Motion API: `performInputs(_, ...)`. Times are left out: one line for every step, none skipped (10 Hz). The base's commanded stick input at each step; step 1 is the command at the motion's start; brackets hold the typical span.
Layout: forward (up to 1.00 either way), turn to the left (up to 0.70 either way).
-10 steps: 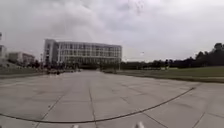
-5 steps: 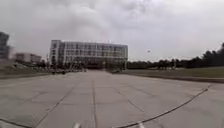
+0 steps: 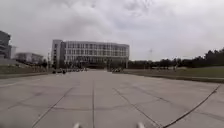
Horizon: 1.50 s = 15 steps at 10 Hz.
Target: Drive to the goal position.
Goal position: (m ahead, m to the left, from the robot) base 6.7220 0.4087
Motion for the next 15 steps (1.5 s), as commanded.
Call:
performInputs(0.50,0.12)
performInputs(0.50,0.25)
performInputs(0.50,0.25)
performInputs(0.50,0.25)
performInputs(0.50,0.23)
performInputs(0.50,0.16)
performInputs(0.50,0.04)
performInputs(0.50,0.00)
performInputs(0.50,0.00)
performInputs(0.50,0.00)
performInputs(0.50,0.00)
performInputs(0.50,0.00)
performInputs(0.50,0.00)
performInputs(0.50,0.00)
performInputs(0.50,0.00)
